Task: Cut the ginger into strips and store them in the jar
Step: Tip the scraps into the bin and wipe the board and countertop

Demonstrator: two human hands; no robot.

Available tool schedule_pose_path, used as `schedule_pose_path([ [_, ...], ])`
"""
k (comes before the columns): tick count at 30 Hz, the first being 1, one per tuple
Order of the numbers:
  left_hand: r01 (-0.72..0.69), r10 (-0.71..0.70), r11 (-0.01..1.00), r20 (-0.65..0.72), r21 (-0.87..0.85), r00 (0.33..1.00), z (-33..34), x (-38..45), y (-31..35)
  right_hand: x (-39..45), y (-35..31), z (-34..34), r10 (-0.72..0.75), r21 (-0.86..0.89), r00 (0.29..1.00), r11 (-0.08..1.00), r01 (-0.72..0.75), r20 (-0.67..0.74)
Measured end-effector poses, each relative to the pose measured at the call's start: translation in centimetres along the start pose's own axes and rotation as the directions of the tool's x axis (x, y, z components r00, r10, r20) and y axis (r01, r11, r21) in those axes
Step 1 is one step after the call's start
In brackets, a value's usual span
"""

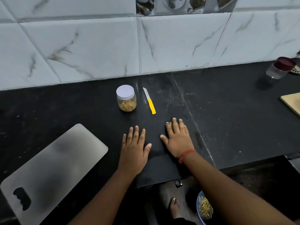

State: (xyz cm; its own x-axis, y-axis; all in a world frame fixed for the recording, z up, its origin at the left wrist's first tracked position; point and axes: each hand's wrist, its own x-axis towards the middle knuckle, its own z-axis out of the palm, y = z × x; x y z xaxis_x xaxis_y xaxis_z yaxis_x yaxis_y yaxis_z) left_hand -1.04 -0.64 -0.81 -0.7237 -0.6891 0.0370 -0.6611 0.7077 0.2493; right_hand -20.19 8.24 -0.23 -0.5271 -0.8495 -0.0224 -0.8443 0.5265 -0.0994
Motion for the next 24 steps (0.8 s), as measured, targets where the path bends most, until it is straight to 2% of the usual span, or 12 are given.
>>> schedule_pose_path([
  [2, -0.019, 0.019, 1.0, -0.014, 0.014, 1.0, -0.6, -0.6, 0.2, 0.3, 1.7, 0.2, -0.066, -0.067, 0.996, 0.995, 0.07, 0.056],
  [5, -0.01, 0.01, 1.0, -0.035, 0.005, 0.999, -1.3, -1.1, 0.6, -0.5, 3.8, -0.4, 0.06, -0.053, 0.998, 0.997, -0.059, 0.003],
  [8, 0.025, -0.025, 1.0, -0.035, 0.005, 0.999, -1.6, -1.3, 1.3, -2.2, 4.2, 0.1, -0.142, -0.108, 0.989, 0.984, 0.144, 0.029],
  [9, 0.029, -0.029, 1.0, -0.028, 0.011, 0.999, -1.6, -1.4, 1.6, -2.7, 4.7, 0.1, -0.146, -0.106, 0.989, 0.983, 0.149, 0.035],
  [12, 0.047, -0.046, 0.999, -0.016, 0.02, 0.999, -1.2, -1.7, 2.6, -4.3, 5.7, -0.3, -0.004, -0.064, 0.999, 0.998, 0.001, -0.041],
  [15, 0.059, -0.061, 0.998, 0.034, 0.038, 0.998, -0.7, -2.0, 3.8, -6.7, 6.9, 0.3, -0.25, -0.126, 0.968, 0.961, 0.248, -0.005],
  [16, 0.058, -0.06, 0.997, 0.047, 0.043, 0.997, -0.3, -2.0, 4.3, -7.1, 7.9, 0.3, -0.233, -0.118, 0.972, 0.966, 0.23, -0.012],
  [18, 0.066, -0.068, 0.997, 0.045, 0.049, 0.997, 0.3, -1.9, 5.2, -8.0, 9.0, 0.0, -0.064, -0.073, 0.996, 0.996, 0.06, -0.065],
  [19, 0.078, -0.08, 0.996, 0.04, 0.051, 0.996, 0.5, -1.7, 5.6, -8.5, 8.8, -0.1, -0.063, -0.054, 0.995, 0.997, 0.06, -0.073],
  [22, 0.078, -0.083, 0.995, 0.071, 0.065, 0.994, 1.0, -1.3, 6.9, -9.6, 8.3, 0.2, -0.324, -0.091, 0.946, 0.942, 0.322, -0.011],
  [23, 0.071, -0.076, 0.995, 0.074, 0.064, 0.994, 1.1, -1.1, 7.4, -9.2, 9.0, 0.2, -0.298, -0.09, 0.954, 0.951, 0.295, -0.028],
  [24, 0.067, -0.071, 0.996, 0.069, 0.061, 0.995, 1.3, -1.0, 7.8, -8.7, 9.6, -0.1, -0.188, -0.07, 0.98, 0.98, 0.184, -0.06],
])
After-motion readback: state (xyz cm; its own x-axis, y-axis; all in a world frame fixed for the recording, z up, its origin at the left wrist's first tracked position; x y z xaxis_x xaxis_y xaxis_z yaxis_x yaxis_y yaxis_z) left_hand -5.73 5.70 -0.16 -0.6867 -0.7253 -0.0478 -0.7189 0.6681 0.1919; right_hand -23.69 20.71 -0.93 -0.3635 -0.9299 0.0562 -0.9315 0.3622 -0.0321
